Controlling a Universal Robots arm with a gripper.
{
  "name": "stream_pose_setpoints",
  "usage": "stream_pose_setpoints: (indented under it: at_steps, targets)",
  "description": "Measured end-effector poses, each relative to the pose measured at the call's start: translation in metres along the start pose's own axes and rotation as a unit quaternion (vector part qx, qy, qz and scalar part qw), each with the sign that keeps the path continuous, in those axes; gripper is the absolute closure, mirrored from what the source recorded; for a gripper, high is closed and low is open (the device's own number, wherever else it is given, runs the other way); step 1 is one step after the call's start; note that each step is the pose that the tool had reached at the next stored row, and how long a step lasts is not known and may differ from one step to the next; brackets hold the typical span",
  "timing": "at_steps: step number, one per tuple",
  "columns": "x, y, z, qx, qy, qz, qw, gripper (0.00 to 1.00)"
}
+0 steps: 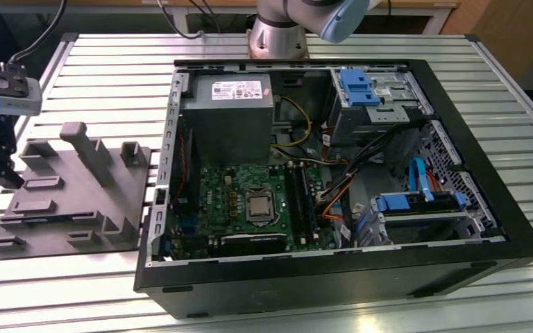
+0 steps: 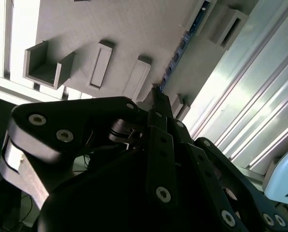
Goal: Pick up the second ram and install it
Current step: 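Pick up the second ram and move it above second insertion slot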
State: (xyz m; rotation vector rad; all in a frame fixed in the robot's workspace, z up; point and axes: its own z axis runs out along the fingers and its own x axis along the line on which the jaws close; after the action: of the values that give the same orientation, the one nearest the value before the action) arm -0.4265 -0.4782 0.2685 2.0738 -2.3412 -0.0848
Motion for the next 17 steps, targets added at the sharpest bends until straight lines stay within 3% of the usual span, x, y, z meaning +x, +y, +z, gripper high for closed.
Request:
stream_pose_setpoints:
  at_steps: [17]
  targets:
    - [0.0005,-0.001,0.0103,-0.0005,0.0008,-0.015,0.9999,0.89]
